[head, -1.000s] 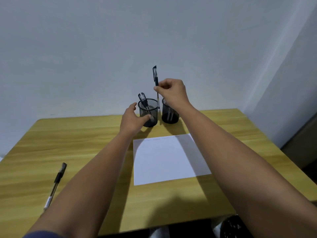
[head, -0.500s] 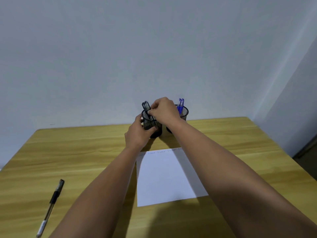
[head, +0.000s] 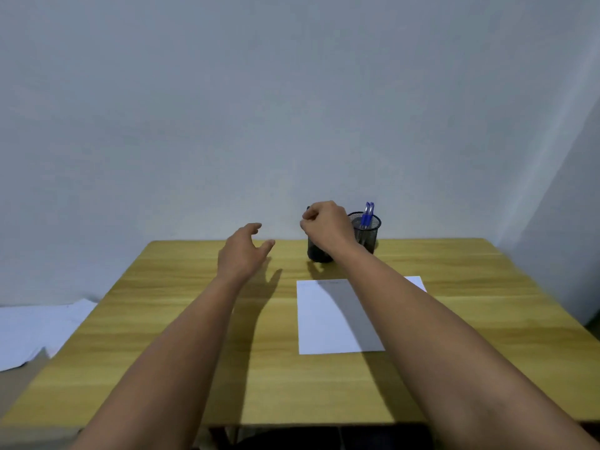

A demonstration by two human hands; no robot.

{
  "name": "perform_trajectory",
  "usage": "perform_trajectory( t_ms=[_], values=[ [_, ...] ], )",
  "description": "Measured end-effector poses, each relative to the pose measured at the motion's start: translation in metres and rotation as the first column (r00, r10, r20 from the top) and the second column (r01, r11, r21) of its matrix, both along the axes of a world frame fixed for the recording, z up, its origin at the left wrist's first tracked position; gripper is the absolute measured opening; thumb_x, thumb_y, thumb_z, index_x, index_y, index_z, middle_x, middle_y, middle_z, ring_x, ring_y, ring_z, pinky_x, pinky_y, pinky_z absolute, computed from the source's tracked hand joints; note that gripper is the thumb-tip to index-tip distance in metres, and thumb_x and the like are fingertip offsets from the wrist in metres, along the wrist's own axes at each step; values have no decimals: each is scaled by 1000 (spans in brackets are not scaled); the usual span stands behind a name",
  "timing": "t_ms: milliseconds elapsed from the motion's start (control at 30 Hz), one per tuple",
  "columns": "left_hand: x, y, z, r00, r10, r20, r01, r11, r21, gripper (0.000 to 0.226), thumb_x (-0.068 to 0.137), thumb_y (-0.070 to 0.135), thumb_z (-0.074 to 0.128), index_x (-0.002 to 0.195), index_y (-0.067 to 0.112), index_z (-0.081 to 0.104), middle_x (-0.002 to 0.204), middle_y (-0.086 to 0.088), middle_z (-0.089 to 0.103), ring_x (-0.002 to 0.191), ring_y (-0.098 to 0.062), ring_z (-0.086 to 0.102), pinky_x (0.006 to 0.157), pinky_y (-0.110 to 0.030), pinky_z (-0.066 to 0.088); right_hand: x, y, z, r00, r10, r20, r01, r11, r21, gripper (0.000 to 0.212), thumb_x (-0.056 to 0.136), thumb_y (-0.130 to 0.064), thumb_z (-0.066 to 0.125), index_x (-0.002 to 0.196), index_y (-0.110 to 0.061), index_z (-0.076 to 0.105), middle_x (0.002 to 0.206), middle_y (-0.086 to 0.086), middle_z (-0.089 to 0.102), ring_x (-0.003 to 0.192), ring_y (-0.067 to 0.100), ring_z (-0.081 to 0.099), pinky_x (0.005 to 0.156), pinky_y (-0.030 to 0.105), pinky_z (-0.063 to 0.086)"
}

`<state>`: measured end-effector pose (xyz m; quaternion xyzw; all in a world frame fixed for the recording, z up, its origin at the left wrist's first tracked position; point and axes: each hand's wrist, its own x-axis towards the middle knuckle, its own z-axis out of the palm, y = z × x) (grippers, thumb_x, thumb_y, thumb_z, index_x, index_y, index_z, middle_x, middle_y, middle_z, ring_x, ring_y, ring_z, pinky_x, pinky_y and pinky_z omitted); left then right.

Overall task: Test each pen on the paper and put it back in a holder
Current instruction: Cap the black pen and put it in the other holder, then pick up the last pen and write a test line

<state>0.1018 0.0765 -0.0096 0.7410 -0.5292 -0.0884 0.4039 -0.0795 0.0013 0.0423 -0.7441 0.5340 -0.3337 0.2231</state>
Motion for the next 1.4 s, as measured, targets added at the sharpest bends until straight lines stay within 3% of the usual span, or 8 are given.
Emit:
perform_trajectory(
  t_ms=[267, 433, 600, 867, 1067, 1133, 1233, 1400],
  values=[
    [78, 77, 0, 983, -53, 173, 33, 992, 119, 36, 95, 27, 66, 130, 26, 65, 137, 3, 63, 123, -20, 59, 98, -37, 48, 45, 65, -24, 987, 157, -37, -154, 985, 76, 8, 86, -21, 73, 84, -24, 80, 92, -2, 81, 92, 21, 75, 81, 33, 61],
    [112, 111, -27, 951, -191, 242, 106, 940, 325, 48, 90, 5, 61, 131, 29, 65, 143, 4, 60, 134, -20, 53, 107, -36, 45, 77, 105, -69, 957, 282, -72, -261, 940, 218, 7, 85, -18, 75, 84, -19, 82, 92, 1, 82, 92, 22, 77, 83, 34, 62],
    [127, 127, -43, 890, -321, 322, 134, 862, 489, 43, 90, 9, 61, 124, 33, 71, 147, 12, 55, 133, -16, 54, 105, -31, 44, 94, 132, -101, 920, 380, -93, -336, 890, 307, 6, 88, -25, 79, 86, -20, 82, 97, -2, 81, 94, 20, 74, 89, 40, 63],
    [126, 132, -50, 850, -328, 413, 170, 911, 375, 19, 95, 27, 66, 112, 27, 75, 121, 5, 66, 108, -19, 62, 85, -35, 53, 100, 148, -108, 912, 381, -152, -328, 900, 287, 40, 80, -63, 75, 81, -23, 76, 83, -7, 74, 83, 17, 70, 69, 34, 54],
    [115, 131, -50, 819, -328, 471, 185, 928, 324, 19, 98, 31, 60, 112, 26, 73, 108, 5, 64, 95, -19, 61, 73, -35, 52, 92, 143, -105, 888, 392, -239, -329, 907, 265, 12, 88, -33, 77, 91, -21, 75, 97, -5, 75, 93, 20, 70, 85, 40, 61],
    [110, 128, -45, 835, -311, 454, 188, 937, 294, 19, 99, 32, 59, 110, 26, 72, 105, 5, 66, 94, -20, 62, 73, -36, 51, 84, 133, -100, 914, 368, -169, -315, 909, 272, 11, 87, -31, 77, 88, -21, 77, 92, -5, 76, 90, 19, 71, 82, 38, 61],
    [97, 120, -34, 890, -270, 368, 206, 957, 203, 14, 98, 26, 61, 105, 25, 73, 103, 6, 69, 95, -19, 64, 77, -38, 53, 61, 115, -85, 945, 254, 207, -311, 894, 322, 9, 90, -18, 81, 87, -9, 81, 81, -2, 75, 75, 15, 68, 67, 31, 61],
    [51, 94, -7, 948, -263, 180, 255, 965, 69, 19, 100, 27, 61, 109, 17, 75, 103, 5, 73, 95, -14, 65, 81, -31, 52, 22, 94, -54, 775, -11, 632, -339, 836, 431, 16, 96, -21, 79, 102, -6, 79, 84, 3, 74, 61, 9, 63, 57, 23, 44]
  ],
)
